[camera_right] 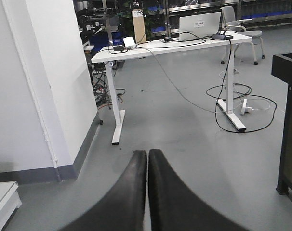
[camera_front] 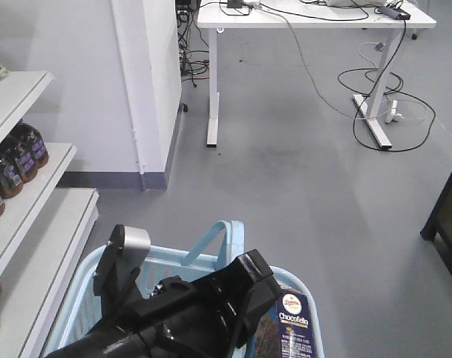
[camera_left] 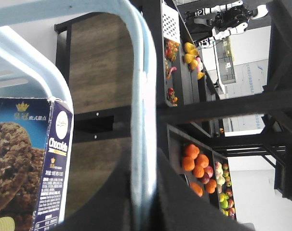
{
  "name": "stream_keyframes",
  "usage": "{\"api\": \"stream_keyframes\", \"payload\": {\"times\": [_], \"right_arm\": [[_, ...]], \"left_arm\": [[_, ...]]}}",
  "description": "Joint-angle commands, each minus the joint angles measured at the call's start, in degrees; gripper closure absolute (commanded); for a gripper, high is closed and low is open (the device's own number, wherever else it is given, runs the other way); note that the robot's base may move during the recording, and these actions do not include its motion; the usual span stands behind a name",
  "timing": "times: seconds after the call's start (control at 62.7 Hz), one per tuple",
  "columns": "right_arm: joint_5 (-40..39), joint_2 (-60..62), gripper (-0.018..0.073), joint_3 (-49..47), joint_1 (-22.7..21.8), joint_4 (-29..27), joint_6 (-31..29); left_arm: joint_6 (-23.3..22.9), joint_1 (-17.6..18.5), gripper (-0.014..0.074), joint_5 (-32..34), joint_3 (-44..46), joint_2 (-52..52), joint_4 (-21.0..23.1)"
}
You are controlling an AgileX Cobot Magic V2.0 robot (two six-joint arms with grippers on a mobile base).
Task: Left arm holds basket, right arm returns cookies
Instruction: 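Drive past the shelf end and turn toward the snack shelf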
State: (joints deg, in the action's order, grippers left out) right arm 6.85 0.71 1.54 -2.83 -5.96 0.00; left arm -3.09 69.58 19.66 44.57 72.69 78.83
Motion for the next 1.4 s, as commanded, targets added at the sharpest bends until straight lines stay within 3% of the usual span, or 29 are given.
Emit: {"api": "stream_keyframes", "payload": {"times": [0.0,1.387], "right_arm": [[-4.2,0.9,0.0568,0.2,-0.2,0.1,0.0],[-4.2,0.9,0.0568,0.2,-0.2,0.1,0.0]], "left_arm": [[0.1,0.0,0.0603,2.2,1.7,-1.6,-2.4],[0.1,0.0,0.0603,2.2,1.7,-1.6,-2.4]]}}
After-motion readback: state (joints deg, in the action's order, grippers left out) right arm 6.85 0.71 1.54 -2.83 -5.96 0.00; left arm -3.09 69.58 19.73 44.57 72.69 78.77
